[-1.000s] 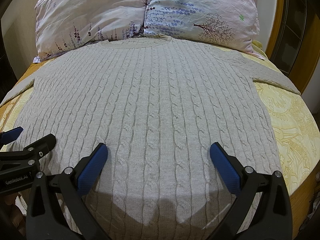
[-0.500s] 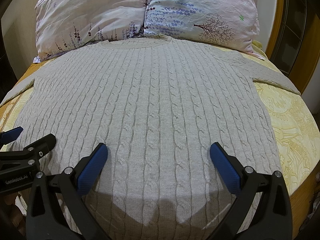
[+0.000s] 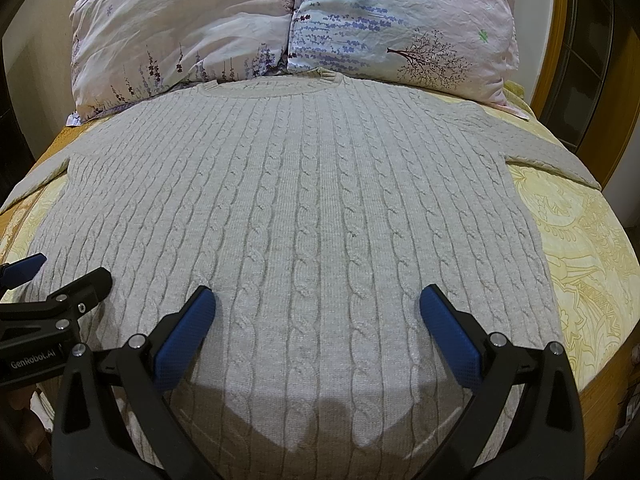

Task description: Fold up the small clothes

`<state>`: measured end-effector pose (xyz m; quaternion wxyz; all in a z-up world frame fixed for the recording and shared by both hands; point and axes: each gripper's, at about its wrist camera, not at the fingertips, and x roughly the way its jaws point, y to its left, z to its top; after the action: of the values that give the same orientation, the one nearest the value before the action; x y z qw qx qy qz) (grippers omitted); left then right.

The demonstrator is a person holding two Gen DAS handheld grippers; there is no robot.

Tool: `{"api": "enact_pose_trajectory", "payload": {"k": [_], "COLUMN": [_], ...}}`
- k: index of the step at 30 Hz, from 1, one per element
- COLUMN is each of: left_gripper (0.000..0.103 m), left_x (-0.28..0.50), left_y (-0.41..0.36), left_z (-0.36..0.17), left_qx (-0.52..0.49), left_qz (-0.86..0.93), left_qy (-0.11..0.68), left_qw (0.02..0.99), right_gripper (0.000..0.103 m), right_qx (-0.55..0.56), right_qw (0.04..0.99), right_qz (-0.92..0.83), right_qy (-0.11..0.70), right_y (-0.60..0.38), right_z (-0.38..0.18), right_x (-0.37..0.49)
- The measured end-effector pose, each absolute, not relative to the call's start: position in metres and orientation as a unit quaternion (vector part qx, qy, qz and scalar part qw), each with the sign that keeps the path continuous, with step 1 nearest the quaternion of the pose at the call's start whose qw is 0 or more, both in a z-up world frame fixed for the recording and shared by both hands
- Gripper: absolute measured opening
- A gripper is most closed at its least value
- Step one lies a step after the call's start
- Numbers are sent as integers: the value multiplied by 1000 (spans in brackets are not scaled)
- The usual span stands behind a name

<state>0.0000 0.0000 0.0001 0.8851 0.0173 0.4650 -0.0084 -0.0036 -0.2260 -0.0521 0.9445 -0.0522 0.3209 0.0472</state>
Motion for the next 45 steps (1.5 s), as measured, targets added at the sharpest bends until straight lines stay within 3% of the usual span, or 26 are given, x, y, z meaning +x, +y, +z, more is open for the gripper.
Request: {"api": "enact_pose_trajectory", "payload": {"k": [31, 39, 41, 45], "left_gripper": [102, 102, 102, 102], "left_x": [5, 25, 34, 53], "left_y": [-2, 8, 11, 13], "left_z": [1, 14, 20, 27], "left_qx": [26, 19, 18, 17], "left_qz": [-15, -27, -27, -43], "left_qy": [482, 470, 459, 440], "left_qw": [876, 882, 888, 897], "right_gripper": [101, 101, 98, 79], "right_qx": [-65, 70, 98, 158], "right_qw": [935, 947, 946, 930], "right_qz": [104, 32, -3, -45], "right_qy": [333, 312, 310, 330], "right_y": [-232, -340, -375, -433], "right_z": [-59, -9, -1, 0], "right_x": [11, 57, 74, 108]}}
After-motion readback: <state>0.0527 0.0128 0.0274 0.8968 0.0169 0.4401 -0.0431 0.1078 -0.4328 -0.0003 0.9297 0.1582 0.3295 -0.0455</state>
